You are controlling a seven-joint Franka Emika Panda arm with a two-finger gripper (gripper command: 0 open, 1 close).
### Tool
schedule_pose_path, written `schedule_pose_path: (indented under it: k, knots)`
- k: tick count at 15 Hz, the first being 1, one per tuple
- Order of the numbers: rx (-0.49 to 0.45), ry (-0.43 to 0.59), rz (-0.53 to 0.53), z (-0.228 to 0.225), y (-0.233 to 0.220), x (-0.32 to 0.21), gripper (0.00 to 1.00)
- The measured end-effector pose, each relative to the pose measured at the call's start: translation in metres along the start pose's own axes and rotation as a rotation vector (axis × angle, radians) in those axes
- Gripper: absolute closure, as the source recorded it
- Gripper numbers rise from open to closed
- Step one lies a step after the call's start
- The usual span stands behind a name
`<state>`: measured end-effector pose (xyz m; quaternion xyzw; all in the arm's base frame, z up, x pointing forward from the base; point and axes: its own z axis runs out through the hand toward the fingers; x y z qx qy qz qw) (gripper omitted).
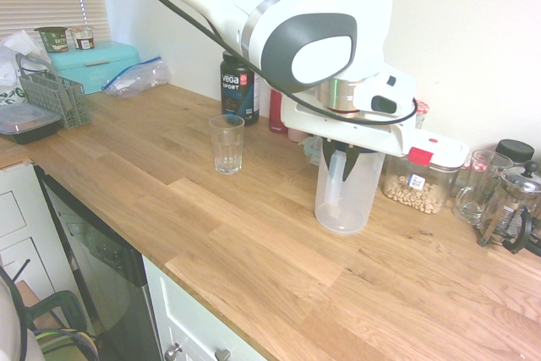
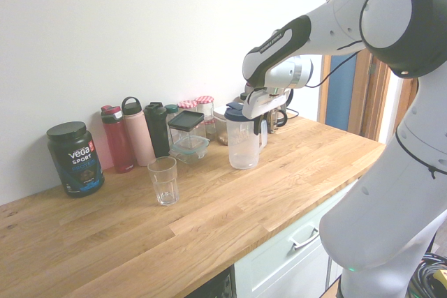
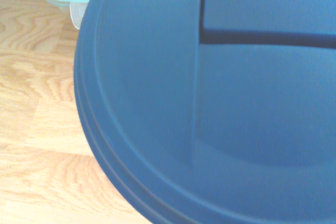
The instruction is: Pour me some water
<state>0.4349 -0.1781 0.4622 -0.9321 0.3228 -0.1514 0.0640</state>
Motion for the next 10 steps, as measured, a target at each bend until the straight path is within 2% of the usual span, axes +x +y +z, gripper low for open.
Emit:
schedule_pose_path:
  k: [7, 10]
  knots:
    - [-0.062, -0.068, -0.018, 0.012, 0.012, -0.005, 0.00]
    - [-0.123, -0.187, -0.030, -0.011, 0.022, -0.011, 0.00]
